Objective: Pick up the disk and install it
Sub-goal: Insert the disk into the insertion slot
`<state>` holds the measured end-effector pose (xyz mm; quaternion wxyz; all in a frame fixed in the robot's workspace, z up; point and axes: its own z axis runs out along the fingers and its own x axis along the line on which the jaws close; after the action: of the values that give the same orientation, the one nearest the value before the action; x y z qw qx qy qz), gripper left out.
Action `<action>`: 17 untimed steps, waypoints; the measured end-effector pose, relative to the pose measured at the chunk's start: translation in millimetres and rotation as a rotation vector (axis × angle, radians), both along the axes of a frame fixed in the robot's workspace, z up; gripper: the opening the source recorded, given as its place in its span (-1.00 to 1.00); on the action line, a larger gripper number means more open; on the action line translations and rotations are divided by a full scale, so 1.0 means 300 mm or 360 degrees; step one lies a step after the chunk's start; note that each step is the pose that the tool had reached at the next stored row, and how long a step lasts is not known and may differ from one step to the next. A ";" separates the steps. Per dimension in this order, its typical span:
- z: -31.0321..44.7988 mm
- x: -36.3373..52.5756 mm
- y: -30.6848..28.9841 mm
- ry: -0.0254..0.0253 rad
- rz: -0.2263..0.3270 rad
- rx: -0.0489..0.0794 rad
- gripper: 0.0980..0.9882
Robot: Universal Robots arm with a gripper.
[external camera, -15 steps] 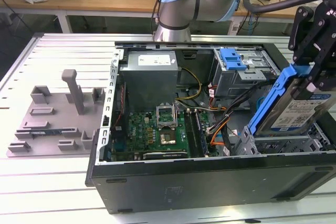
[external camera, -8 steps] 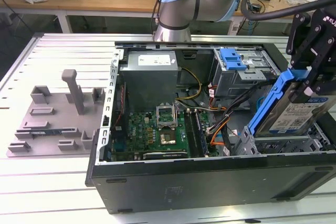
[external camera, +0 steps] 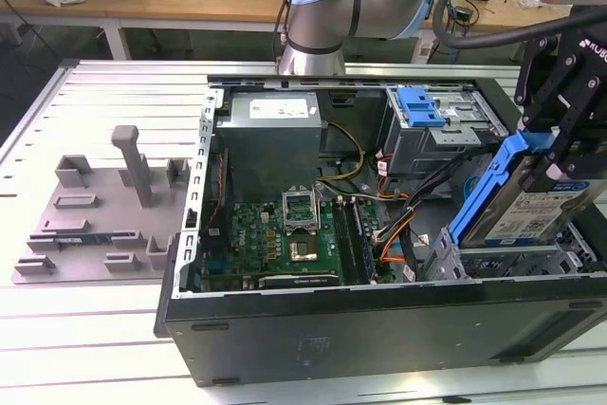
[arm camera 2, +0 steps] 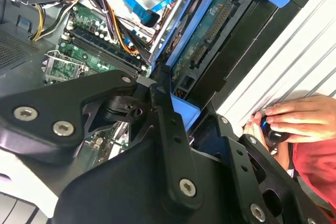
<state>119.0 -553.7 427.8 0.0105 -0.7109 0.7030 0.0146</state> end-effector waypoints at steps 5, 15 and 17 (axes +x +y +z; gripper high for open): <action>-0.015 0.000 -0.004 0.00000 0.0002 0.0001 -0.40; -0.046 0.000 -0.008 0.00000 0.0006 0.0002 -0.40; -0.059 0.000 -0.011 0.00000 0.0007 0.0003 -0.40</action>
<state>119.0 -557.0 410.0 0.0111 -0.7125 0.7014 0.0153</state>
